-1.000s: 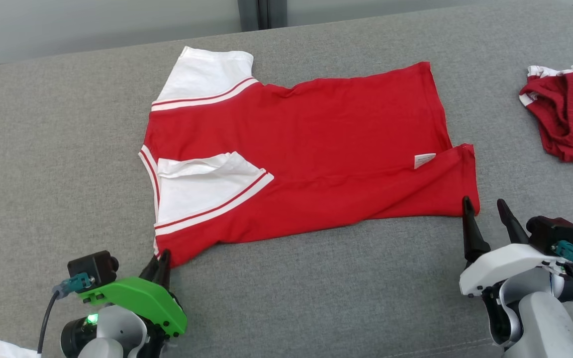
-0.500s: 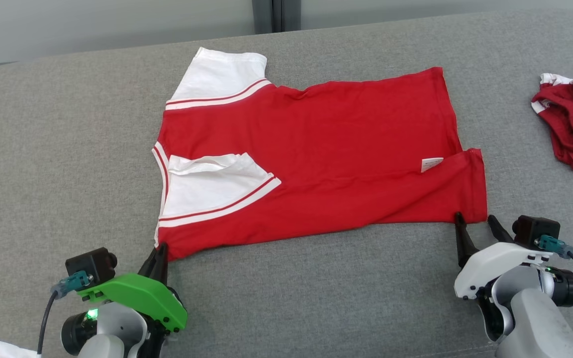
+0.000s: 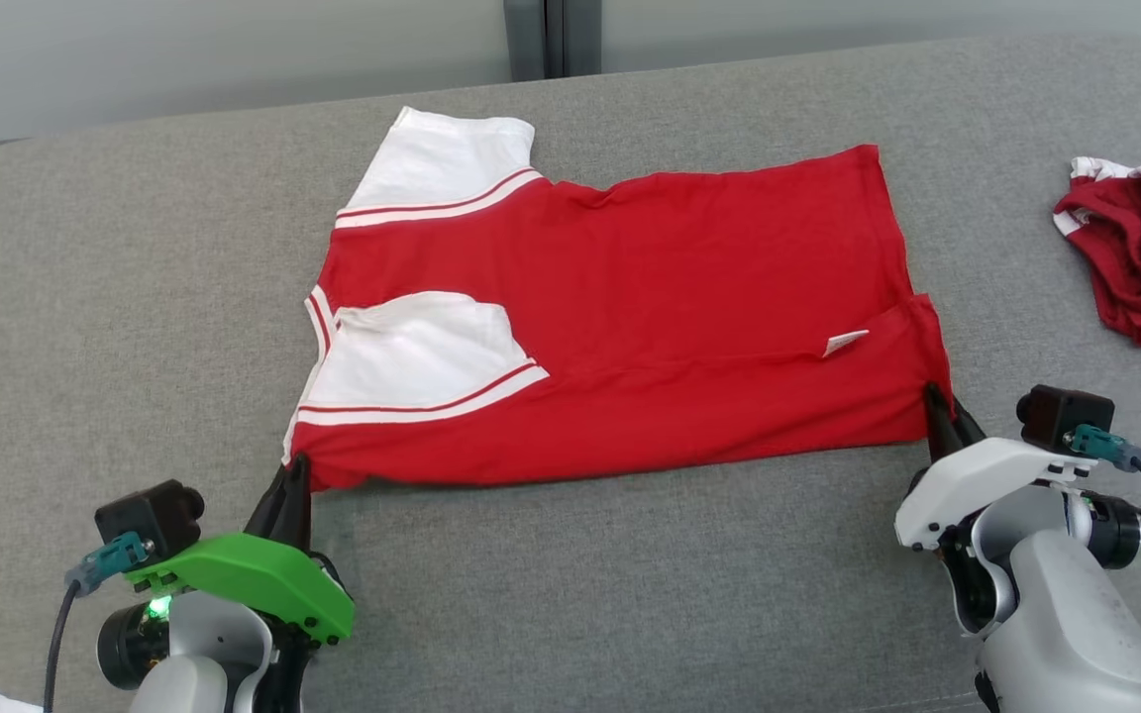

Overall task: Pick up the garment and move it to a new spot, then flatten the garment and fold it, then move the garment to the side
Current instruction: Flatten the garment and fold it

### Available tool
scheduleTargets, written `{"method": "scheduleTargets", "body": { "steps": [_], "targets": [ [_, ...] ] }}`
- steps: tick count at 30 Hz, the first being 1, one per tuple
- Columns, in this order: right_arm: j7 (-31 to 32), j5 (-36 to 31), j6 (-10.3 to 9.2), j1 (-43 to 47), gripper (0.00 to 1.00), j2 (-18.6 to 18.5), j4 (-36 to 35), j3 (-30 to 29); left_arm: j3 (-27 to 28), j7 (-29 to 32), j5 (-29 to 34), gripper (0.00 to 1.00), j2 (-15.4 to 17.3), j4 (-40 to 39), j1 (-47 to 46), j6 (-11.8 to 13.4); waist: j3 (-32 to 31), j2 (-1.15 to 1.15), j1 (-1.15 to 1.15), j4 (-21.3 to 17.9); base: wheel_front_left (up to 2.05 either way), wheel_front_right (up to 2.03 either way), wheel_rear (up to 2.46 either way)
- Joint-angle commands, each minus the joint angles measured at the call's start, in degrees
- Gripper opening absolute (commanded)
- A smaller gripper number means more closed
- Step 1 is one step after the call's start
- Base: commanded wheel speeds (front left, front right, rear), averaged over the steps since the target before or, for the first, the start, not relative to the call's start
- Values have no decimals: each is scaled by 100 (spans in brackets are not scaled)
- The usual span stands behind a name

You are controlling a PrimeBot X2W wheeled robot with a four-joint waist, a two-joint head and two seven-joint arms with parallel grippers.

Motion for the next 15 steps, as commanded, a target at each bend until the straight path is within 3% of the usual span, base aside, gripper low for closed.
{"method": "scheduleTargets", "body": {
  "steps": [1, 10, 15],
  "targets": [
    [57, 22, -10, 159, 0, -17, -135, -35, 23, -26, -16, 0, 66, -115, 79, -24, -59, 0, 0, 19, 0, 0, 0],
    [852, 322, -10, 1389, 0, -18, -1844, -156, 10, 242, -5, 0, 286, -1415, 1079, 202, -111, 0, 0, -100, 0, 0, 0],
    [1090, 514, -10, 1918, 0, -18, -2430, -219, 31, 343, -89, 0, 266, -1850, 1652, 373, -27, 0, 0, -176, 0, 0, 0]
  ]
}}
